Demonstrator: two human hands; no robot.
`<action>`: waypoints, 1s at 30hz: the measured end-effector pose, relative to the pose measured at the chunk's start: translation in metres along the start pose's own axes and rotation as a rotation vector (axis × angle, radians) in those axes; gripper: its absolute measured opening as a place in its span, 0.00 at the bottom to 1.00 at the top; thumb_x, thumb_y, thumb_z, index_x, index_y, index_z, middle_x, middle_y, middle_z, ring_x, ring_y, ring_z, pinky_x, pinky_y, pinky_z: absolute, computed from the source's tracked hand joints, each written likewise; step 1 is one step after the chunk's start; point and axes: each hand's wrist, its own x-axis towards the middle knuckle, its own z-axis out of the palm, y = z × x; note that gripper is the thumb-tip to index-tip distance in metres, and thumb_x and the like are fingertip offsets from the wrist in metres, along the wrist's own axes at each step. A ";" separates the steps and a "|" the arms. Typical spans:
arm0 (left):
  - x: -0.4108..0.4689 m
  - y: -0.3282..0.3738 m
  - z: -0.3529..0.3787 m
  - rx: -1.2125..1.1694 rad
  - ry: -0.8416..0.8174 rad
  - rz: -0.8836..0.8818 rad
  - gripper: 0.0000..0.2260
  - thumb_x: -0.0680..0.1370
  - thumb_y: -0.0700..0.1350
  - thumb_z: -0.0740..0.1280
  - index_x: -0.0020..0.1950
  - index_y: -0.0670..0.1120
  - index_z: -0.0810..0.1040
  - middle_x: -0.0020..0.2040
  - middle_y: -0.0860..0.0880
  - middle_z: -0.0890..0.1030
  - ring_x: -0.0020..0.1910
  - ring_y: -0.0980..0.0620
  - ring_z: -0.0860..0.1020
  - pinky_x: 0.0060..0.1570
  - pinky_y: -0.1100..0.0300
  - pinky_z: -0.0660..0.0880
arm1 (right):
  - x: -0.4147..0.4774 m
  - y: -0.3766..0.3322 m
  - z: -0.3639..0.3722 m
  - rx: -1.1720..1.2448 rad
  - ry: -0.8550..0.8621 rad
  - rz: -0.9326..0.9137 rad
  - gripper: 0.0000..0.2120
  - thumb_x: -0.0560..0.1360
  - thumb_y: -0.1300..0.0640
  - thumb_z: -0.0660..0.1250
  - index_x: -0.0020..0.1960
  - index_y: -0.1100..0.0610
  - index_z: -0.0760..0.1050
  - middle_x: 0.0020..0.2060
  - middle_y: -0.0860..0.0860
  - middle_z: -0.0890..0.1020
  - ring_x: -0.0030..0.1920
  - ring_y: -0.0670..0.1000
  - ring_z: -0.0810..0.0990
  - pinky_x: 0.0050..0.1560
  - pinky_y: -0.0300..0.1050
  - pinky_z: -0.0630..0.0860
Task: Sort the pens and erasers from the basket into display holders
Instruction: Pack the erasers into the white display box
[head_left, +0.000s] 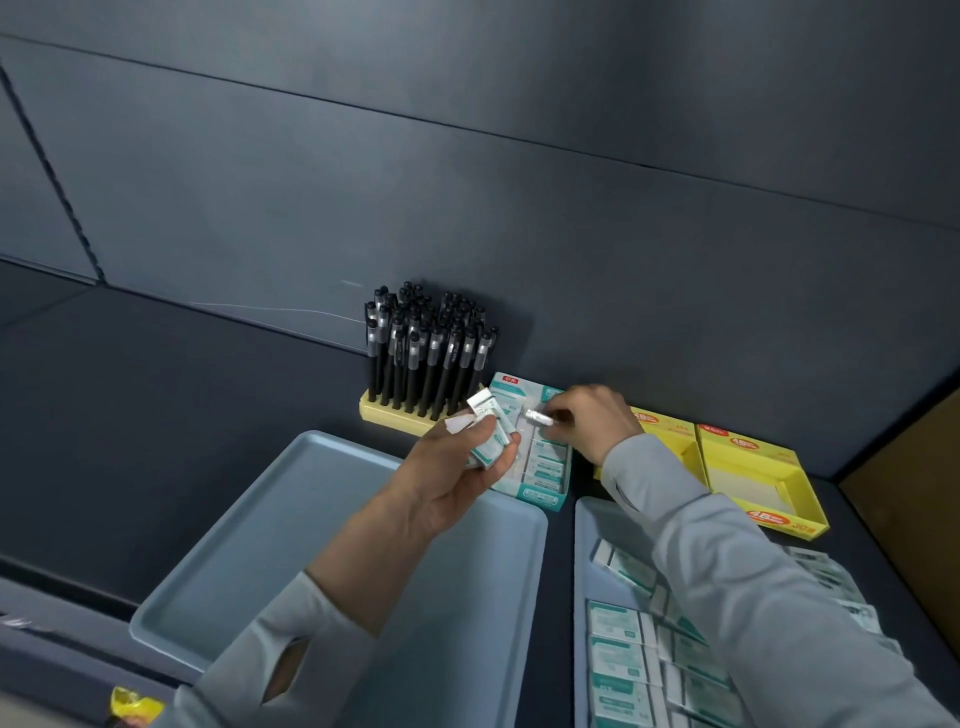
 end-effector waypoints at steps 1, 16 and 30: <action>0.000 0.000 0.000 0.013 -0.013 0.005 0.12 0.79 0.36 0.64 0.62 0.36 0.76 0.53 0.38 0.81 0.47 0.47 0.81 0.35 0.63 0.80 | -0.001 -0.001 0.000 0.014 0.011 -0.003 0.13 0.75 0.54 0.68 0.59 0.50 0.81 0.51 0.53 0.83 0.51 0.58 0.79 0.47 0.44 0.71; 0.007 -0.002 0.000 0.056 0.000 0.059 0.16 0.78 0.35 0.66 0.65 0.36 0.73 0.53 0.39 0.81 0.45 0.49 0.83 0.34 0.63 0.79 | 0.000 0.001 -0.002 0.144 0.006 0.020 0.08 0.70 0.62 0.72 0.47 0.55 0.79 0.46 0.52 0.84 0.48 0.56 0.80 0.47 0.42 0.74; 0.010 -0.005 0.001 0.138 0.022 0.093 0.16 0.77 0.35 0.68 0.64 0.41 0.74 0.54 0.39 0.82 0.44 0.49 0.84 0.34 0.62 0.80 | 0.005 -0.004 -0.002 0.207 0.037 0.065 0.08 0.77 0.54 0.67 0.53 0.51 0.84 0.49 0.51 0.82 0.49 0.54 0.80 0.46 0.42 0.72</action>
